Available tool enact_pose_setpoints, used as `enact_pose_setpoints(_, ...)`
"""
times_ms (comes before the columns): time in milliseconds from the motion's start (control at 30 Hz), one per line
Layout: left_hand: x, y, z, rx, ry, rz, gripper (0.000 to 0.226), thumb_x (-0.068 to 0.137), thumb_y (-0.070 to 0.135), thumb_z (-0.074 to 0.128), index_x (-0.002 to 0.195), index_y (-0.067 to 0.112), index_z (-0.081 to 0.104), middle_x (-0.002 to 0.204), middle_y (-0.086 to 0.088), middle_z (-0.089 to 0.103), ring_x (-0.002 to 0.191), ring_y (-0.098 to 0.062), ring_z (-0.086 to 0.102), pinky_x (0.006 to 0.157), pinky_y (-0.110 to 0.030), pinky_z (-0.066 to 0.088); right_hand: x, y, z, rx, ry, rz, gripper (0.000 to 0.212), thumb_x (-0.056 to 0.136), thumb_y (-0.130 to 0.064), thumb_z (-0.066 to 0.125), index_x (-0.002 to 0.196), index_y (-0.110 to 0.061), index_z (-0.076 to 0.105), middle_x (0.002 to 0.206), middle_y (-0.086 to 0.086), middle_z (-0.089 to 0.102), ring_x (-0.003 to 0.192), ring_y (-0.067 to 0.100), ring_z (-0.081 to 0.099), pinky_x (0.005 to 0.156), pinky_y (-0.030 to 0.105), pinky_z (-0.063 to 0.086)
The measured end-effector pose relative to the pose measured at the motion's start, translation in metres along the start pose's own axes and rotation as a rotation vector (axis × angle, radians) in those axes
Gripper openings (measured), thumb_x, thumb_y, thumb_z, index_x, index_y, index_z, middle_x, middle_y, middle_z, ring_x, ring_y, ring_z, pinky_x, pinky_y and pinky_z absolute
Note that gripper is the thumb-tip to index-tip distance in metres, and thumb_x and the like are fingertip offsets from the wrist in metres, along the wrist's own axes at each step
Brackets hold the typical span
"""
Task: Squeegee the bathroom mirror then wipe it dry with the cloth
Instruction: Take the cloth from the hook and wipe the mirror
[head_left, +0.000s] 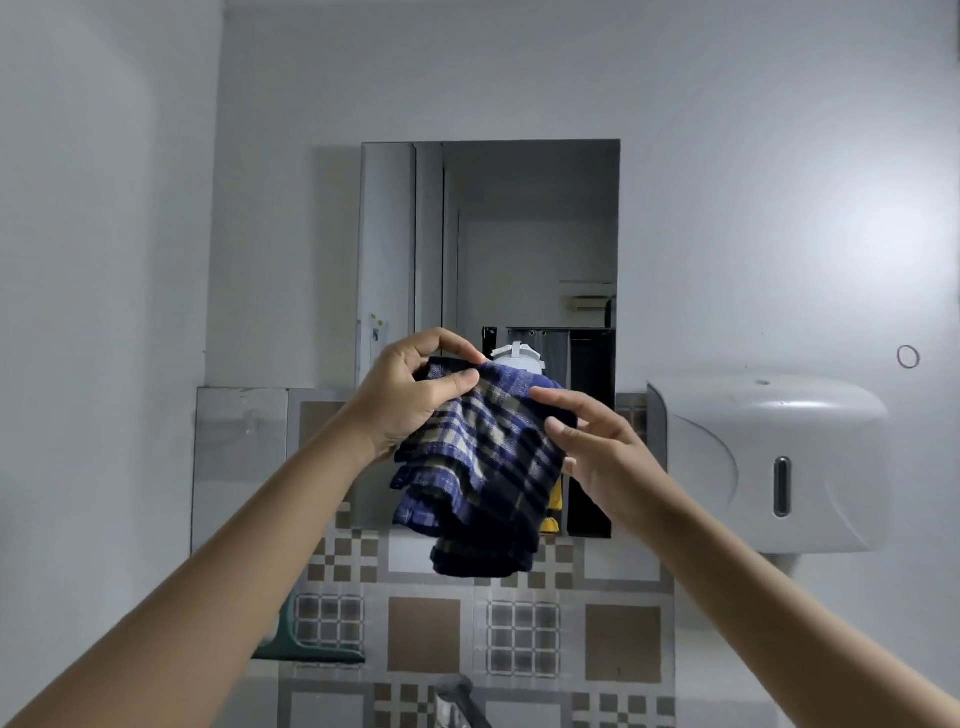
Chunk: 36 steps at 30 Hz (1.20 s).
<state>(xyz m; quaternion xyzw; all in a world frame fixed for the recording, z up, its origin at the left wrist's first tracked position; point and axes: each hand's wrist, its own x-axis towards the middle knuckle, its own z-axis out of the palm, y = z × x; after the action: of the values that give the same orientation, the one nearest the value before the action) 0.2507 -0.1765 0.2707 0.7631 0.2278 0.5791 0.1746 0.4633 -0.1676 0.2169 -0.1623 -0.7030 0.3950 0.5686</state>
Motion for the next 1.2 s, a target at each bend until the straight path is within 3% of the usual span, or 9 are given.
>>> enact_pose_setpoints(200, 0.022, -0.012, 0.004, 0.031, -0.024, -0.008, 0.018, 0.082, 0.005, 0.066, 0.08, 0.023, 0.065, 0.087, 0.009, 0.064, 0.087, -0.013, 0.061, 0.09, -0.035, 0.049, -0.001, 0.001, 0.004, 0.052, -0.035, 0.007, 0.056, 0.068, -0.036, 0.084, 0.119, -0.018, 0.068, 0.131, 0.014, 0.061, 0.117, 0.03, 0.061, 0.087, 0.033, 0.054)
enact_pose_setpoints(300, 0.032, -0.025, 0.005, -0.082, -0.036, -0.068, 0.018, 0.083, 0.002, 0.064, 0.079, 0.02, 0.063, 0.092, 0.002, 0.063, 0.088, -0.019, 0.059, 0.089, -0.037, 0.05, 0.007, -0.009, 0.005, 0.073, 0.085, -0.028, 0.046, 0.073, -0.016, 0.08, 0.117, -0.019, 0.067, 0.121, 0.008, 0.066, 0.109, 0.03, 0.065, 0.079, 0.033, 0.057)
enact_pose_setpoints(500, 0.073, -0.035, 0.01, -0.36, 0.042, -0.171, 0.011, 0.086, 0.004, 0.061, 0.093, 0.012, 0.063, 0.087, -0.008, 0.065, 0.079, -0.018, 0.062, 0.067, -0.022, 0.056, 0.049, -0.03, 0.016, 0.093, 0.354, -0.13, 0.042, 0.084, -0.002, 0.06, 0.122, -0.02, 0.06, 0.124, 0.01, 0.058, 0.098, 0.026, 0.066, 0.061, 0.026, 0.057)
enact_pose_setpoints(600, 0.099, -0.042, 0.006, -0.194, 0.012, -0.123, 0.021, 0.088, 0.017, 0.062, 0.108, 0.02, 0.061, 0.105, -0.006, 0.065, 0.098, -0.02, 0.063, 0.078, -0.028, 0.056, 0.085, -0.038, 0.018, 0.18, 0.431, -0.135, 0.041, 0.088, -0.002, 0.056, 0.125, -0.021, 0.058, 0.126, 0.012, 0.057, 0.097, 0.029, 0.066, 0.061, 0.028, 0.058)
enact_pose_setpoints(667, 0.114, -0.049, -0.005, 0.03, -0.002, -0.079, 0.036, 0.087, 0.025, 0.063, 0.122, 0.022, 0.055, 0.118, -0.003, 0.058, 0.11, -0.019, 0.057, 0.08, -0.021, 0.051, 0.115, -0.052, 0.015, 0.152, 0.45, -0.195, 0.046, 0.088, -0.005, 0.058, 0.129, -0.024, 0.055, 0.13, 0.013, 0.056, 0.101, 0.031, 0.066, 0.069, 0.034, 0.06)
enact_pose_setpoints(733, 0.127, -0.06, -0.024, 0.263, 0.021, -0.015, 0.052, 0.088, 0.029, 0.062, 0.135, 0.019, 0.043, 0.125, -0.001, 0.048, 0.112, -0.009, 0.046, 0.077, -0.008, 0.041, 0.149, -0.069, 0.004, -0.025, 0.44, -0.288, 0.064, 0.082, -0.013, 0.066, 0.14, -0.027, 0.044, 0.138, 0.009, 0.052, 0.115, 0.028, 0.06, 0.092, 0.038, 0.055)
enact_pose_setpoints(833, 0.143, -0.092, -0.063, 0.598, 0.065, -0.006, 0.075, 0.082, 0.041, 0.065, 0.143, 0.02, 0.028, 0.143, -0.007, 0.033, 0.126, -0.016, 0.033, 0.098, -0.026, 0.031, 0.202, -0.091, -0.024, -0.675, 0.432, -0.393, 0.099, 0.071, -0.042, 0.07, 0.152, -0.034, 0.014, 0.157, 0.002, 0.027, 0.142, 0.021, 0.03, 0.116, 0.041, 0.025)
enact_pose_setpoints(967, 0.154, -0.135, -0.116, 0.949, 0.034, -0.048, 0.109, 0.065, 0.058, 0.072, 0.147, 0.021, 0.009, 0.156, -0.011, 0.007, 0.14, -0.034, 0.014, 0.112, -0.054, 0.022, 0.261, -0.11, -0.07, -1.254, 0.488, -0.407, 0.101, 0.073, -0.055, 0.055, 0.151, -0.038, -0.006, 0.163, -0.006, 0.007, 0.148, 0.025, 0.003, 0.115, 0.058, 0.01)
enact_pose_setpoints(1200, 0.16, -0.182, -0.152, 1.301, -0.143, -0.104, 0.143, 0.059, 0.068, 0.069, 0.124, 0.013, -0.045, 0.144, 0.005, -0.043, 0.144, -0.027, -0.01, 0.113, -0.058, 0.005, 0.33, -0.109, -0.131, -1.788, 0.55, -0.274, 0.088, 0.088, -0.06, 0.046, 0.147, -0.045, -0.017, 0.161, -0.019, -0.007, 0.149, 0.02, -0.015, 0.105, 0.076, 0.002)
